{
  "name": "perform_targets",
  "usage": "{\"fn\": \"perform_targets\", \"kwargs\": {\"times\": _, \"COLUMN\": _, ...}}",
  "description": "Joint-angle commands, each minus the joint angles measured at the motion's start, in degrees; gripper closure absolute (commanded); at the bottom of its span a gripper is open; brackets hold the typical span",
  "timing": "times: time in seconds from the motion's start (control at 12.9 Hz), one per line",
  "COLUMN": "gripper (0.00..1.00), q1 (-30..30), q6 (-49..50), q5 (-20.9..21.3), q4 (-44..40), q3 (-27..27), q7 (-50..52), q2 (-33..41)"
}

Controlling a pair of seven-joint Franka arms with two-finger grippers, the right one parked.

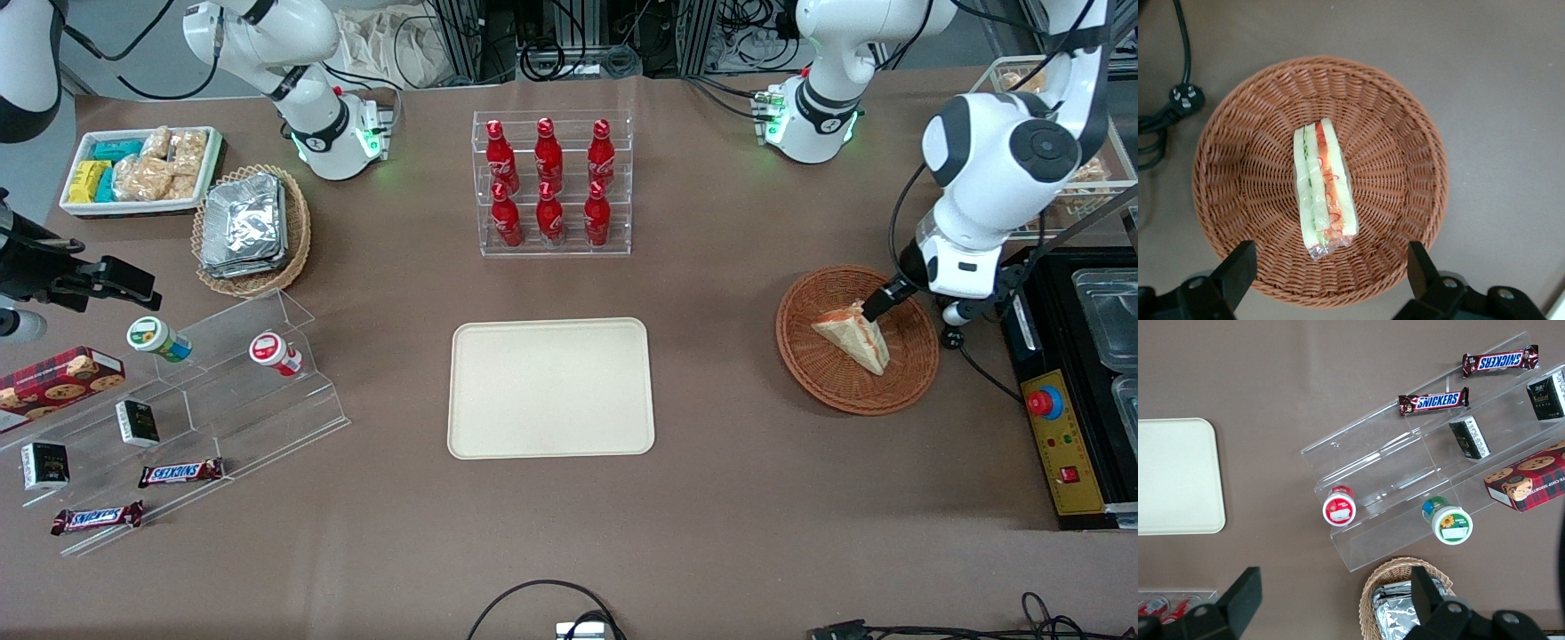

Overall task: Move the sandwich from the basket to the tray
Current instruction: 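Lower the open left gripper around the sandwich and close it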

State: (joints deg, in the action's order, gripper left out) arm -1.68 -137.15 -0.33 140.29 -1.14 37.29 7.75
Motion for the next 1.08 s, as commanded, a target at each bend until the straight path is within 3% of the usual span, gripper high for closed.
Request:
{"fn": "perform_targets", "kwargs": {"times": 0.0, "gripper": 0.00, "q1": 0.19, "q6": -5.39, "q5": -0.63, "q4": 2.97, "q3": -0.27, "q7": 4.44, "q2": -1.41}}
{"fn": "perform_targets", "kwargs": {"times": 0.85, "gripper": 0.00, "q1": 0.36, "q6": -18.41, "q5": -0.63, "q4": 6.31, "q3": -0.27, "q7": 7.62, "q2": -10.91}}
{"fn": "perform_targets", "kwargs": {"times": 1.01, "gripper": 0.09, "q1": 0.45, "q6": -19.30, "q5": -0.72, "q4": 6.40, "q3": -0.27, "q7": 7.71, "q2": -12.14}}
